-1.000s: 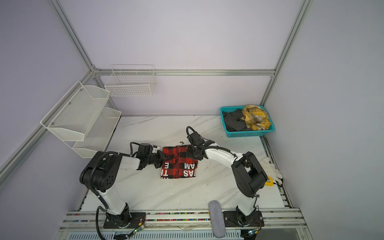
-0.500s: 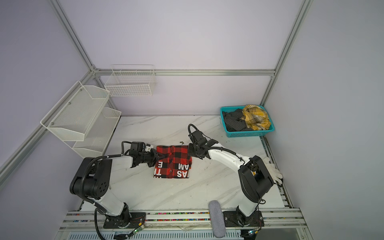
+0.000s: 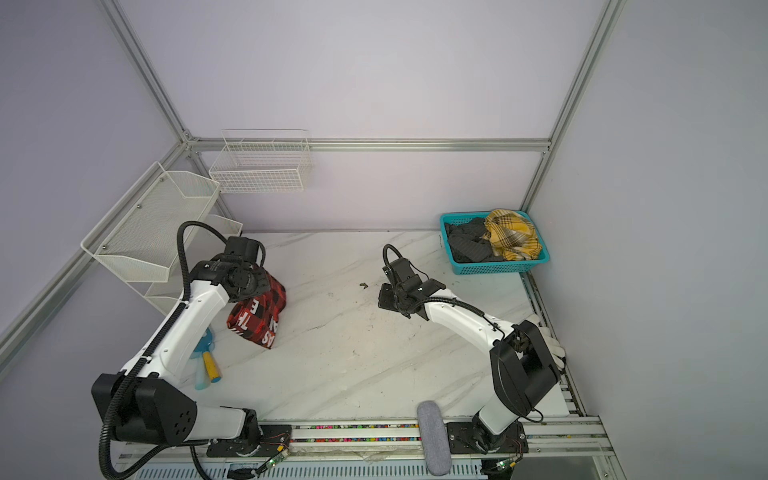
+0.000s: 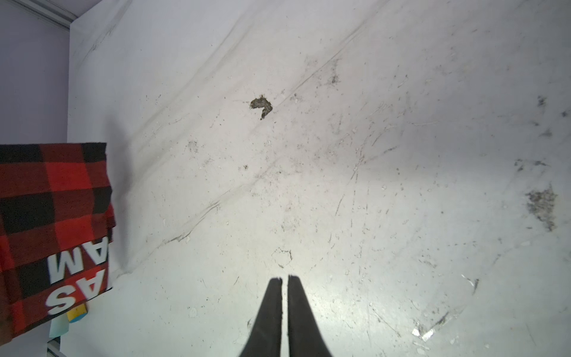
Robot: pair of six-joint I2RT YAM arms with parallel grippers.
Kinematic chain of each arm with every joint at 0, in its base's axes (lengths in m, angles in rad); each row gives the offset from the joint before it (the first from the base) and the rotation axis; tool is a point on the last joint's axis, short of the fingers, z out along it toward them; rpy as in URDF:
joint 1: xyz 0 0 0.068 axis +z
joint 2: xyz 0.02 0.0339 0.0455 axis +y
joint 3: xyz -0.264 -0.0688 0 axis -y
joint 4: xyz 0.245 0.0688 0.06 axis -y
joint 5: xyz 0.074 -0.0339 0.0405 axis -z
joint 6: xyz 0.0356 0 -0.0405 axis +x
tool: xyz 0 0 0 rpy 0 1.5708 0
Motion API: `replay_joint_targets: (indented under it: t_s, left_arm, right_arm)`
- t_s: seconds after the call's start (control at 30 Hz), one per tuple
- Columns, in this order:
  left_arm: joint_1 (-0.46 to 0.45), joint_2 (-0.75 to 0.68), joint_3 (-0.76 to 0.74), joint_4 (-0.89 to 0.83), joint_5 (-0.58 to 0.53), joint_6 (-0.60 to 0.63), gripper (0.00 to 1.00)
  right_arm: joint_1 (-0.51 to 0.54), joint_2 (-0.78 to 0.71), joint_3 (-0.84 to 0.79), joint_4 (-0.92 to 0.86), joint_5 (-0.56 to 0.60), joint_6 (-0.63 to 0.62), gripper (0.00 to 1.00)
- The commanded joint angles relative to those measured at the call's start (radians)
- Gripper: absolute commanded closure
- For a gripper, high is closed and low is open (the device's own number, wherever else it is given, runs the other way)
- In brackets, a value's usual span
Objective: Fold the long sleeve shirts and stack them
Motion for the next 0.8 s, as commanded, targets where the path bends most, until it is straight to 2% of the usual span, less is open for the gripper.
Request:
replay_joint_targets:
  t_s: [0.0,0.17,0.3,0.33,0.4,0.43,0.47,0.53,0.63,0.73,0.77]
  left_arm:
    - [-0.090,0.095,0.075,-0.127,-0.331,0.028,1.00]
    - [-0.246,0.305,0.090,-0.183,-0.338,-0.165,1.00]
    - [-0.388,0.475,0.203,-0.258,-0.322,-0.313,1.00]
    - [-0.418,0.512,0.245,-0.276,-0.295,-0.347,0.93]
    - [-0.486,0.581,0.351,-0.307,-0.205,-0.392,0.38]
    - [-0.525,0.604,0.417,-0.314,-0.170,-0.400,0.27]
    - [-0.570,0.625,0.481,-0.312,-0.134,-0.401,0.20]
    - [-0.626,0.649,0.602,-0.299,-0.060,-0.400,0.13]
    - [-0.635,0.633,0.709,-0.277,0.040,-0.405,0.08]
    - [-0.593,0.526,0.652,-0.271,0.021,-0.407,0.11]
    - [-0.557,0.469,0.591,-0.250,0.035,-0.394,0.14]
  right_arm:
    - [-0.026,-0.047,-0.049,0.028,-0.020,-0.015,0.90]
    - [-0.091,-0.138,-0.138,0.036,-0.053,-0.027,0.90]
    - [-0.135,-0.242,-0.205,0.019,-0.080,-0.028,0.90]
    - [-0.141,-0.262,-0.218,0.014,-0.083,-0.028,0.90]
    - [-0.159,-0.301,-0.240,-0.002,-0.088,-0.034,0.85]
    - [-0.167,-0.313,-0.246,-0.014,-0.088,-0.035,0.83]
    - [-0.174,-0.327,-0.250,-0.025,-0.088,-0.037,0.79]
    - [-0.188,-0.347,-0.249,-0.045,-0.091,-0.037,0.73]
    - [-0.191,-0.370,-0.234,-0.073,-0.090,-0.039,0.67]
    - [-0.188,-0.356,-0.215,-0.091,-0.090,-0.101,0.66]
    - [-0.173,-0.334,-0.212,-0.083,-0.116,-0.114,0.73]
